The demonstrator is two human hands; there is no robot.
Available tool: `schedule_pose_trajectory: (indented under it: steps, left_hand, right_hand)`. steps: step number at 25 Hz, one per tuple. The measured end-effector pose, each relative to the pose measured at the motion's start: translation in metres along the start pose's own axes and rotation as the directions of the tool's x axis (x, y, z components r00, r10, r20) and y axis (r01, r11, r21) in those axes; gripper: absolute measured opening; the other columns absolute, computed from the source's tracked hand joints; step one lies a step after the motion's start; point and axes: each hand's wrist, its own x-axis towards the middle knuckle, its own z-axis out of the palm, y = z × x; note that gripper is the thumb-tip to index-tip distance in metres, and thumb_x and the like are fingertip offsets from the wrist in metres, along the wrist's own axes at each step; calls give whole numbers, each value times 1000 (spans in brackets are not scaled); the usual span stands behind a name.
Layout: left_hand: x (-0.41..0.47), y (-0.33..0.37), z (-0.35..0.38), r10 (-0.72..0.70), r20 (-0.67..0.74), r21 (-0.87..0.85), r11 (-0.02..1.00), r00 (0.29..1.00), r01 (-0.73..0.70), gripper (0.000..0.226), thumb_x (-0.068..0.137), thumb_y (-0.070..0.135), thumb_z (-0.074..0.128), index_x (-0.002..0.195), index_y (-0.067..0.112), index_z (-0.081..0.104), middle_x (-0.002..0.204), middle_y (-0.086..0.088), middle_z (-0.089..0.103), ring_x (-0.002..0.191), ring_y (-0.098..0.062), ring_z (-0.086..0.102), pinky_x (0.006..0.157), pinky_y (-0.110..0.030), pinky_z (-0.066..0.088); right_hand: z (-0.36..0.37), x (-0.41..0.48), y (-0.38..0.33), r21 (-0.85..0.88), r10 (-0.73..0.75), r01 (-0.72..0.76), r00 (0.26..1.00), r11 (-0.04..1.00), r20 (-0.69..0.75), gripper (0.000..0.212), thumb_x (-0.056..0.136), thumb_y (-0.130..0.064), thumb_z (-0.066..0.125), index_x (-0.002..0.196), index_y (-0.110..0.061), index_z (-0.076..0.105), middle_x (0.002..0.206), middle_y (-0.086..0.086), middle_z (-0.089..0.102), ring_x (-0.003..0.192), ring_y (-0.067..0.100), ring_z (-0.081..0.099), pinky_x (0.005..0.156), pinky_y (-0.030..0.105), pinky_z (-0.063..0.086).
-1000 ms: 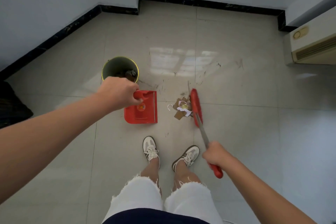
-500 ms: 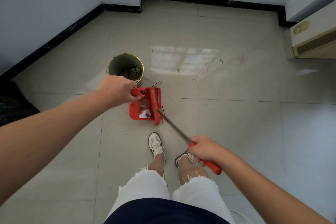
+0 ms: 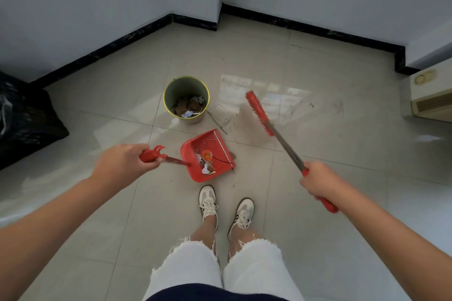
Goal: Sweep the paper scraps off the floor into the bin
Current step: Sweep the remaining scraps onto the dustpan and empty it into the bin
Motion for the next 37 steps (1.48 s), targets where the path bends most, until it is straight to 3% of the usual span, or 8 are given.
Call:
schedule_pose_trajectory:
  steps: [6, 11, 16, 21, 24, 27, 32, 37]
  left_hand:
    - [-39, 6, 3, -129, -54, -14, 992, 990, 128, 48, 77, 58, 66, 56, 18, 48, 47, 0, 50, 48, -17, 50, 45, -29, 35]
    - [-75, -14, -7, -261, -102, -59, 965, 960, 256, 57, 73, 71, 60, 64, 15, 58, 45, -1, 50, 47, -19, 53, 47, -32, 42]
    - [-97, -26, -14, -218, -158, -19, 976, 963, 218, 50, 71, 72, 60, 61, 24, 59, 45, 6, 52, 48, -15, 54, 50, -31, 47]
    - [-95, -35, -23, 90, -110, 292, 955, 990, -54, 50, 68, 64, 71, 51, 25, 44, 40, 8, 42, 40, -17, 48, 43, -25, 42]
    - [-94, -56, -22, 178, -18, 374, 914, 984, -159, 49, 68, 59, 74, 52, 24, 43, 39, 8, 41, 37, -16, 48, 40, -25, 42]
    - [-87, -79, -24, 269, 93, 421, 862, 959, -282, 48, 68, 62, 71, 53, 24, 46, 36, 8, 38, 34, -13, 45, 37, -23, 40]
    - [-68, -105, -9, 334, 104, 379, 858, 937, -348, 49, 76, 66, 58, 60, 20, 50, 46, 7, 44, 47, -17, 50, 45, -21, 34]
    - [-66, -120, 24, 229, 137, 301, 917, 964, -261, 51, 82, 65, 54, 58, 23, 37, 54, 7, 44, 58, -19, 50, 46, -23, 25]
  right_hand:
    - [37, 76, -50, -9, -75, 76, 994, 997, 83, 26, 86, 0, 36, 107, -6, 50, 75, 18, 57, 47, 25, 51, 36, 23, 41]
    - [80, 51, 10, -522, -270, 294, 955, 801, 124, 50, 95, -5, 42, 143, -2, 31, 126, 14, 60, 111, 29, 63, 88, 37, 51]
    - [121, -15, 80, -664, -262, 402, 916, 630, 305, 65, 96, -3, 37, 152, 0, 4, 141, 13, 49, 115, 27, 62, 94, 36, 48]
    - [95, -41, 100, -439, -182, 251, 964, 863, 192, 66, 91, -9, 39, 152, -21, 18, 120, 10, 62, 109, 28, 62, 85, 33, 49]
    - [96, -67, 103, -250, -161, 188, 979, 950, 124, 57, 88, -9, 40, 143, -24, 32, 82, 5, 56, 68, 24, 59, 56, 27, 44]
    - [110, -86, 85, -114, -65, 78, 991, 990, 119, 45, 87, -8, 40, 129, -24, 42, 68, 5, 53, 44, 17, 48, 38, 24, 37]
    - [167, -65, 15, 125, 119, -154, 961, 980, 250, 30, 78, -2, 44, 107, 0, 51, 54, 16, 52, 43, 26, 48, 47, 31, 42]
    - [234, -103, -74, 148, 57, -120, 927, 982, 372, 31, 76, -3, 41, 107, 3, 47, 61, 24, 57, 49, 30, 55, 42, 28, 43]
